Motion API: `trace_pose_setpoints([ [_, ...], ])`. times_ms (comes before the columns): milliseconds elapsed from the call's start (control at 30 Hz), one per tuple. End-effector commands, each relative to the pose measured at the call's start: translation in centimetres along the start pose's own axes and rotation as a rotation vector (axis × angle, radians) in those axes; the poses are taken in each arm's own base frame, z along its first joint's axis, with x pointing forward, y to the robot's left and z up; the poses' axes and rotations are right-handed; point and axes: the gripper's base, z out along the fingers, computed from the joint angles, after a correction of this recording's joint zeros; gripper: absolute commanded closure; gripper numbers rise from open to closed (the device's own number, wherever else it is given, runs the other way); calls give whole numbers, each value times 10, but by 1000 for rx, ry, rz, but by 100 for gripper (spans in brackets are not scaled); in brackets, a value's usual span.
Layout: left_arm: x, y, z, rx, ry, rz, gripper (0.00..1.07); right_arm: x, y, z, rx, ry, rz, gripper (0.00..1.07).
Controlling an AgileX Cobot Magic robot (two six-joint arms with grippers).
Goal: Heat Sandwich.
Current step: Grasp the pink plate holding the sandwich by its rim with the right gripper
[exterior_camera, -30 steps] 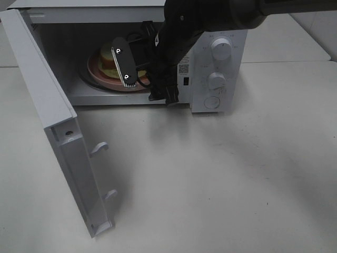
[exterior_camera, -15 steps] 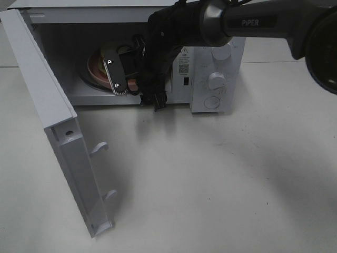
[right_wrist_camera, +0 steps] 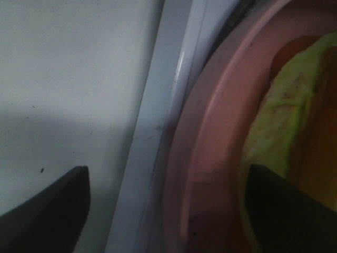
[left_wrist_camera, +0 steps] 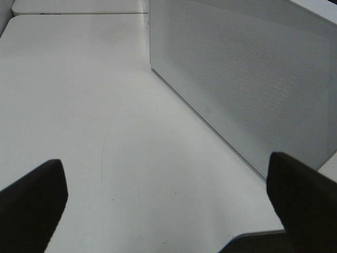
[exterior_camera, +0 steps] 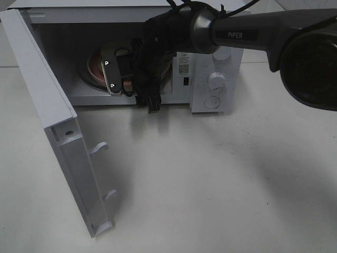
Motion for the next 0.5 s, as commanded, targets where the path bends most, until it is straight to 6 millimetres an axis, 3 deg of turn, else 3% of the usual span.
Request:
trace_pose_setpoints([
  [33,0,-1,0,2,-10,-11,10,1,-1,2,0,-8,25,31],
  [167,0,-1,0,2,-10,-11,10,0,1,5,-6,-10,30,48],
  [200,0,-1,0,2,-10,-11,10,0,1,5,-6,-10,30,48],
  [267,0,-1,0,2,-10,-11,10,0,1,5,-8,-10,30,73],
  [300,0,-1,0,2,-10,-11,10,0,2,5,-13,-10,37,90],
  [333,0,-1,0,2,-10,-11,10,0,2,5,-13,-10,37,90],
  [400,0,-1,0,2,-10,-11,10,0,2,5,-17,-14,53,106],
  [500,0,-1,0,2,-10,-11,10,0,2,5,-17,-16,83,107],
])
